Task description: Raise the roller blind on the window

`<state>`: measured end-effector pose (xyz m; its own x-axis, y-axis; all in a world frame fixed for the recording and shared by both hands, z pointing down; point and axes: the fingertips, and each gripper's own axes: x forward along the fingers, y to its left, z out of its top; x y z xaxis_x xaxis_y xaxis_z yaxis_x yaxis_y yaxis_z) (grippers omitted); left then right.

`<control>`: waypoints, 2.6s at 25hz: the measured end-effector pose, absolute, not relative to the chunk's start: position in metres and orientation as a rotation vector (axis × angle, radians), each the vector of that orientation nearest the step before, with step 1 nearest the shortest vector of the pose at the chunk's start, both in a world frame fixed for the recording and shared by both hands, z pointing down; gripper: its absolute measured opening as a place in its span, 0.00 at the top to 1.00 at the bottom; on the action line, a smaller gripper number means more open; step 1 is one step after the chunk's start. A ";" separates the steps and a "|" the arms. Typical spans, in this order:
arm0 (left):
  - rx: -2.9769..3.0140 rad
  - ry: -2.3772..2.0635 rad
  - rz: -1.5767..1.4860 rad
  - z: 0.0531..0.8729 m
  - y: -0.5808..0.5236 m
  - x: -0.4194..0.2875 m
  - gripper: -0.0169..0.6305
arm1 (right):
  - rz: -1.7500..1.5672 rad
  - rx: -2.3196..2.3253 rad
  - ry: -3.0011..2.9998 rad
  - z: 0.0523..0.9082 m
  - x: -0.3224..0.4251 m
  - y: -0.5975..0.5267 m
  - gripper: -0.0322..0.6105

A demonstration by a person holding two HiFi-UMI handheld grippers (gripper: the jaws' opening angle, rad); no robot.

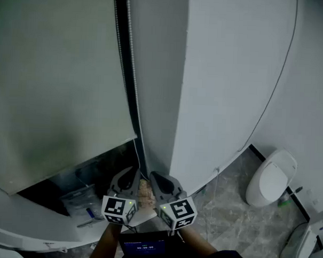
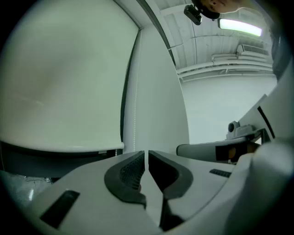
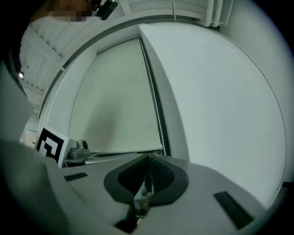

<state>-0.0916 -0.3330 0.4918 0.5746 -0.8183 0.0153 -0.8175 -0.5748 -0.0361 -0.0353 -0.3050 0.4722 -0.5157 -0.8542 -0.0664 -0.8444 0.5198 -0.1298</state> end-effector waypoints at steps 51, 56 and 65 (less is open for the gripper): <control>-2.548 1.606 -0.115 0.514 -0.274 -0.098 0.96 | 0.094 -0.972 2.717 0.288 -0.092 -0.289 0.79; -2.618 1.584 -0.142 0.519 -0.250 -0.084 0.96 | 0.220 -0.983 2.612 0.226 -0.090 -0.267 0.79; -2.679 1.565 -0.161 0.535 -0.217 -0.105 0.96 | 0.273 -1.235 2.629 0.241 -0.097 -0.255 0.94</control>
